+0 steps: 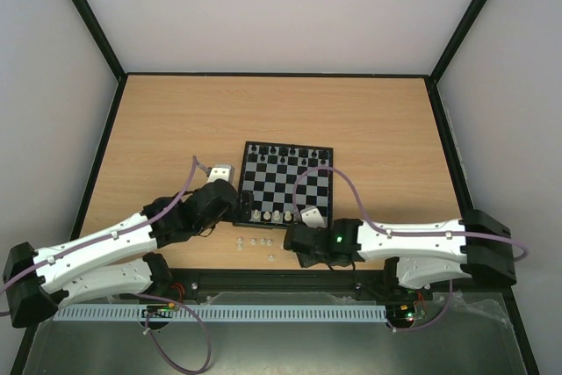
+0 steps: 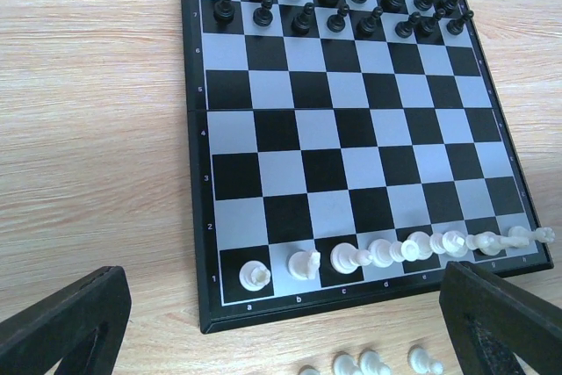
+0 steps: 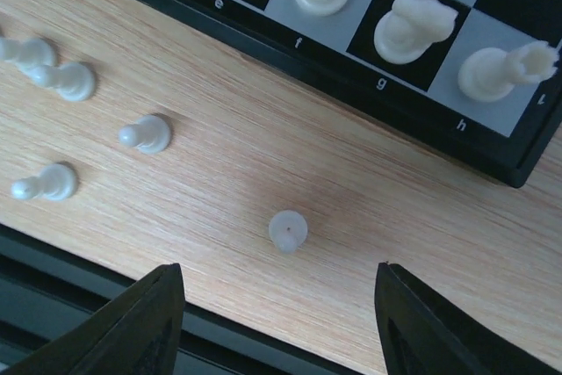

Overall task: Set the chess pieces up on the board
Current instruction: Pick up the chess piece at the center of the board.

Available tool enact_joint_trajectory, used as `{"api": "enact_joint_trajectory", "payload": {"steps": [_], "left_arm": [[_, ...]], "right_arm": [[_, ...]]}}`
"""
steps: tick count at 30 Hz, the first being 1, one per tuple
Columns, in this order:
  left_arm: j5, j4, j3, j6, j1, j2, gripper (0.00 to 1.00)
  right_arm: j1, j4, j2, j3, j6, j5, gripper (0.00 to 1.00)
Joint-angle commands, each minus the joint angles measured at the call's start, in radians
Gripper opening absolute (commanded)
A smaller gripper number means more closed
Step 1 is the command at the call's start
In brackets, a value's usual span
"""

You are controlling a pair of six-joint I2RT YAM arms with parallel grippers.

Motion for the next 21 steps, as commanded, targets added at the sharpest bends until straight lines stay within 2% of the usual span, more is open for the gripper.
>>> {"api": "enact_joint_trajectory", "payload": {"steps": [1, 11, 21], "left_arm": [[-0.001, 0.022, -0.002, 0.010, -0.005, 0.009, 0.99], [-0.006, 0.013, -0.023, 0.015, -0.001, -0.013, 0.99], [-0.004, 0.017, -0.029, 0.020, 0.011, -0.015, 1.00]], "right_arm": [[0.005, -0.025, 0.082, 0.036, 0.020, 0.009, 0.57], [-0.058, 0.021, 0.151, 0.038, -0.013, -0.088, 0.35], [-0.097, 0.043, 0.199, 0.031, -0.045, -0.123, 0.26]]}}
